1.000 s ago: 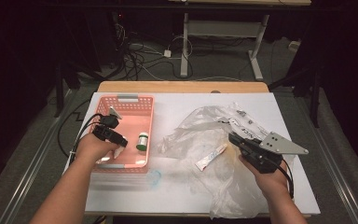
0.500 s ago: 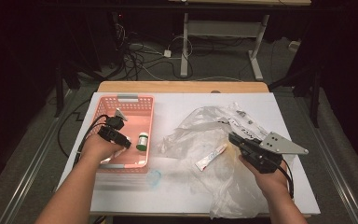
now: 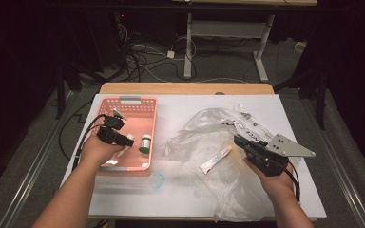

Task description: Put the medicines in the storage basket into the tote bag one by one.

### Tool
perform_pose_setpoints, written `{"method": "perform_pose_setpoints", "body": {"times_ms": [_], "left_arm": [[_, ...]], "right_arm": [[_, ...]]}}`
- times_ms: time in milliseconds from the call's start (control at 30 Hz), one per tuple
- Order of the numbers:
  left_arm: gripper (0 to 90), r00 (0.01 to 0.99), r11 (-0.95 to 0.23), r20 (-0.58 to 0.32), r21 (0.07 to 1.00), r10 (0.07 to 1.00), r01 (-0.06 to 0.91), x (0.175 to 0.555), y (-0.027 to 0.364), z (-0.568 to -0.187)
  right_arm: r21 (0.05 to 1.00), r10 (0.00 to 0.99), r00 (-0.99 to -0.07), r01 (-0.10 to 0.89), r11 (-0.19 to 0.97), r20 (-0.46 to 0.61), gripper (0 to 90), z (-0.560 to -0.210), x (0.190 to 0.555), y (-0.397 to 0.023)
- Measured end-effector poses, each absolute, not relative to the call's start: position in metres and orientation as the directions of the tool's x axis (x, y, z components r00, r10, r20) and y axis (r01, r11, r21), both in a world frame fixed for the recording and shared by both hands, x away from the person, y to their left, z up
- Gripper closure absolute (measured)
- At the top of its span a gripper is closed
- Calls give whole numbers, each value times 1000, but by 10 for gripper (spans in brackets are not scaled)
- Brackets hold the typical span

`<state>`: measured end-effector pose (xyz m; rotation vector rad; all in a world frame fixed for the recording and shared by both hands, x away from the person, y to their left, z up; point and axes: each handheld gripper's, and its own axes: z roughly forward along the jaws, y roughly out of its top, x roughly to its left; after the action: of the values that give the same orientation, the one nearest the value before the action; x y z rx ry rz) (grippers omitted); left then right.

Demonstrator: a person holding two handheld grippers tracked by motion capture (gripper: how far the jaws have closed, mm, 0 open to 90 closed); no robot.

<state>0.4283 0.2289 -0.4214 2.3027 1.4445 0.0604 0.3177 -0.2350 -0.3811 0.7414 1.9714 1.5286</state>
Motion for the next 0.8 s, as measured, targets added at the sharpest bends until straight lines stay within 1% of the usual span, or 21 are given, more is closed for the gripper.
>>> {"method": "perform_pose_setpoints", "body": {"times_ms": [100, 233, 400, 567, 733, 800], "left_arm": [[579, 477, -367, -191, 423, 858, 829, 419, 230, -415], [579, 489, -359, -164, 489, 857, 795, 407, 230, -409], [580, 495, -327, -170, 564, 852, 758, 394, 230, -405], [579, 510, -311, -163, 627, 845, 714, 381, 228, -403], [579, 525, -304, -135, 686, 840, 662, 365, 225, -401], [579, 526, -289, -140, 704, 839, 649, 361, 224, -401]], "right_arm": [[973, 702, -708, 98, 207, -78, 897, -380, 317, -235], [974, 702, -708, 97, 207, -78, 896, -380, 317, -235], [973, 704, -706, 99, 207, -78, 897, -380, 316, -235], [974, 703, -707, 98, 205, -76, 897, -380, 317, -235], [974, 703, -707, 97, 206, -78, 897, -380, 317, -235], [973, 703, -707, 97, 207, -79, 897, -381, 316, -235]]}}
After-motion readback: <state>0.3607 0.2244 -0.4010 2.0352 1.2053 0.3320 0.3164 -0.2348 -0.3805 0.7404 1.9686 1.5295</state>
